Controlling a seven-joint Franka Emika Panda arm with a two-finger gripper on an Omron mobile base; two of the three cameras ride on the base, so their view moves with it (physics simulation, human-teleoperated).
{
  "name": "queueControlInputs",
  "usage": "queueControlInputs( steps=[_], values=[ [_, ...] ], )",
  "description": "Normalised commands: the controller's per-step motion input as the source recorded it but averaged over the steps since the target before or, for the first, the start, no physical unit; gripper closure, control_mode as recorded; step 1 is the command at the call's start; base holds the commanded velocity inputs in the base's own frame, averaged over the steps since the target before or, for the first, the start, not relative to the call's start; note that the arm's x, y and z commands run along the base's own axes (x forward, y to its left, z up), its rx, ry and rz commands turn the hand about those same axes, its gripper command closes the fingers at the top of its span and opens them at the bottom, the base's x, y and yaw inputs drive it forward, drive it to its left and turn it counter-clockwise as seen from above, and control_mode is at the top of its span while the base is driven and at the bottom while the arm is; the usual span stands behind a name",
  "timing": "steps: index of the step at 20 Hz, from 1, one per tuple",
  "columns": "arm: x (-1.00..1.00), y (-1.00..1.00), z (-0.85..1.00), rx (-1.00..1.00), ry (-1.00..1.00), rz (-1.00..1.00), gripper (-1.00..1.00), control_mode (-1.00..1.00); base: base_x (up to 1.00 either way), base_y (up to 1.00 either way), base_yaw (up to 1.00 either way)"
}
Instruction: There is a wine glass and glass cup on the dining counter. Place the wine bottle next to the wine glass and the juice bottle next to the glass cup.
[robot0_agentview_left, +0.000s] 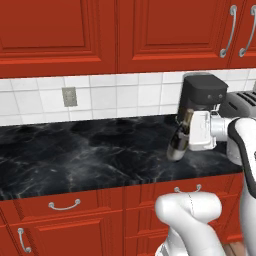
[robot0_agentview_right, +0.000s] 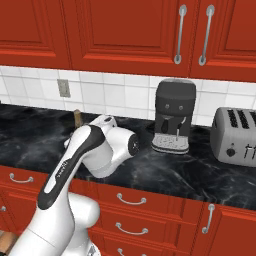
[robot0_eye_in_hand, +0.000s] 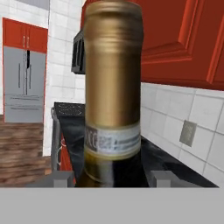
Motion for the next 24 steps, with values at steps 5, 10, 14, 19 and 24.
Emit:
queueControlInputs(
  steps=[5, 10, 14, 19, 24],
  values=[
    [-0.14, 0.01, 0.05, 0.00, -0.01, 0.00, 1.00, -1.00, 0.00, 0.00, 0.00],
    [0.00, 0.00, 0.00, 0.00, 0.00, 0.00, 1.00, -1.00, 0.00, 0.00, 0.00],
    [0.00, 0.00, 0.00, 0.00, 0.00, 0.00, 1.00, -1.00, 0.00, 0.00, 0.00],
    [0.00, 0.00, 0.00, 0.00, 0.00, 0.00, 1.00, 1.00, 0.00, 0.00, 0.00],
    [0.00, 0.00, 0.00, 0.00, 0.00, 0.00, 1.00, 1.00, 0.00, 0.00, 0.00]
  ],
)
